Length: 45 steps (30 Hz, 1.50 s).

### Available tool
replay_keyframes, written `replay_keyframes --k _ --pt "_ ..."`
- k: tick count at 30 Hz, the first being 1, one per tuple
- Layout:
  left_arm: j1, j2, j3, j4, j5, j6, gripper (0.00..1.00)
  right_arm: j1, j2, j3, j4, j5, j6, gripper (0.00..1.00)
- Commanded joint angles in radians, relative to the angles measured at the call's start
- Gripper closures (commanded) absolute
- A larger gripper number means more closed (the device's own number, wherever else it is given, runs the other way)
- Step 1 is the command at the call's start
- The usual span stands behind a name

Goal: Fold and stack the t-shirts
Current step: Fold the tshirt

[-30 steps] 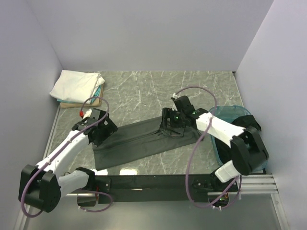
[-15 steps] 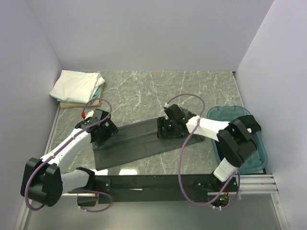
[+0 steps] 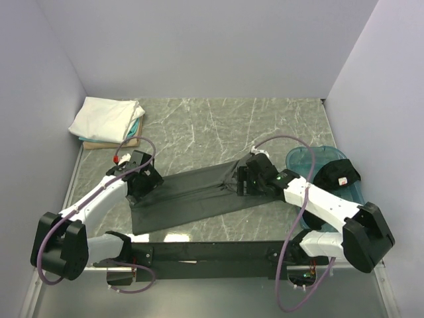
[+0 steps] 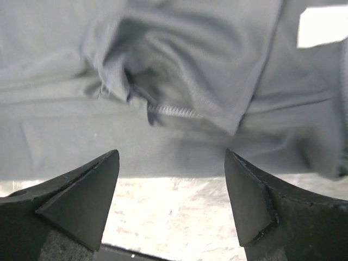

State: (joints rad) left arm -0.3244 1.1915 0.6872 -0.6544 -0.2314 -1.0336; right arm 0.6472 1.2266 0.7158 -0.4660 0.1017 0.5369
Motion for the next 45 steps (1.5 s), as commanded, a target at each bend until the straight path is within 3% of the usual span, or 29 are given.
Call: replay_keyframes --k 1,6,8,15,20,24,40,45 --pt "-0.002 -0.003 0.02 0.025 0.006 0.006 0.01 -0.014 0.003 0.066 -0.026 0.114 -0.053 0.17" --pt "-0.002 0.017 0.011 0.065 0.026 0.015 0.0 -0.015 0.094 0.102 -0.039 0.147 -0.164 0.21" --pt "-0.002 0.025 0.0 0.102 0.044 0.021 0.01 -0.015 0.142 0.112 -0.034 0.133 -0.175 0.3" --pt "-0.001 0.098 -0.017 0.127 0.015 0.015 0.0 -0.024 0.293 0.186 -0.086 0.225 -0.114 0.32" --pt "0.004 0.155 -0.035 0.134 -0.003 0.004 0.01 -0.05 0.298 0.172 -0.091 0.271 -0.029 0.56" --pt "0.011 0.181 -0.043 0.13 -0.014 -0.003 0.01 -0.061 0.28 0.146 -0.109 0.305 0.038 0.6" --pt "0.03 0.154 -0.052 0.099 -0.017 -0.002 0.0 -0.083 0.096 0.016 -0.157 0.277 0.092 0.59" --pt "0.024 0.129 -0.003 0.047 -0.049 0.01 0.01 -0.08 -0.056 0.007 -0.129 0.141 0.066 0.52"
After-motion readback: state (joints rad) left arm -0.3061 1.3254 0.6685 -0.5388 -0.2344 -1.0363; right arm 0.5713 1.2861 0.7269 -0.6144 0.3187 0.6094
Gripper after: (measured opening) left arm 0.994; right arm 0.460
